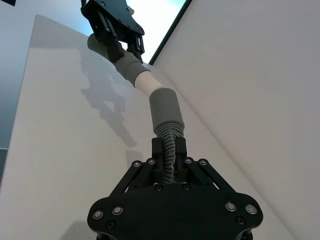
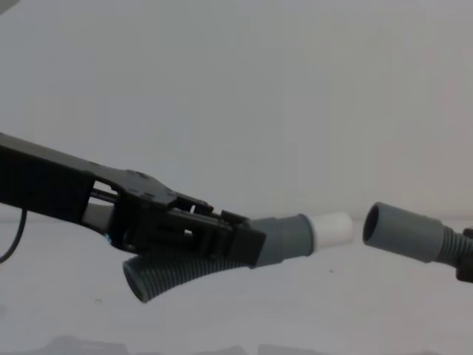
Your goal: Use both hands to pick up one end of the pipe from the table, align the ends, and insert them.
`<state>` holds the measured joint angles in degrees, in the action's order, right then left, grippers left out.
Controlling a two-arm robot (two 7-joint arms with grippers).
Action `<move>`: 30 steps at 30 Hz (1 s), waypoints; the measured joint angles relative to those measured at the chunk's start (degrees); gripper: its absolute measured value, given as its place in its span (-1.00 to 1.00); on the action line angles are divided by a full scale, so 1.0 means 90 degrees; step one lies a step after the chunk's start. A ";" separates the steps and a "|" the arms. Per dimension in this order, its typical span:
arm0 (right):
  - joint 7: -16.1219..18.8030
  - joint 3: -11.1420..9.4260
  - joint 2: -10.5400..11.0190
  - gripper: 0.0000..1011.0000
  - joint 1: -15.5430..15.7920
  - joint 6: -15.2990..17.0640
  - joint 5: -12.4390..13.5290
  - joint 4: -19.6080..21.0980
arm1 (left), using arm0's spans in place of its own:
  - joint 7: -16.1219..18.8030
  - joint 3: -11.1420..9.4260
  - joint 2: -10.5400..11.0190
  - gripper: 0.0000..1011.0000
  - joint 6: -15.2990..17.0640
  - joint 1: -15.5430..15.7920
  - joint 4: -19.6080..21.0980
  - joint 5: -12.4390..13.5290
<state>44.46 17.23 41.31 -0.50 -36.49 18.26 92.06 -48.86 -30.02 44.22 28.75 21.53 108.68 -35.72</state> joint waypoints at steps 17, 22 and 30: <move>-0.0015 0.0007 0.0004 -0.75 -0.0014 0.0035 -0.0007 0.0020 | -0.0022 -0.0133 -0.0020 -0.34 -0.0070 0.0096 -0.0081 -0.0077; -0.0013 0.0021 0.0011 -0.75 -0.0018 0.0034 -0.0010 0.0021 | -0.0001 -0.0155 -0.0010 -0.34 -0.0074 0.0103 -0.0083 -0.0104; -0.0005 0.0055 0.0016 -0.75 -0.0033 0.0018 -0.0039 -0.0004 | 0.0051 -0.0185 0.0021 -0.34 -0.0078 0.0109 -0.0070 -0.0154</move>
<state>44.41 17.73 41.45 -0.80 -36.33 17.91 92.02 -48.40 -31.69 44.40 28.05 22.51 108.05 -37.10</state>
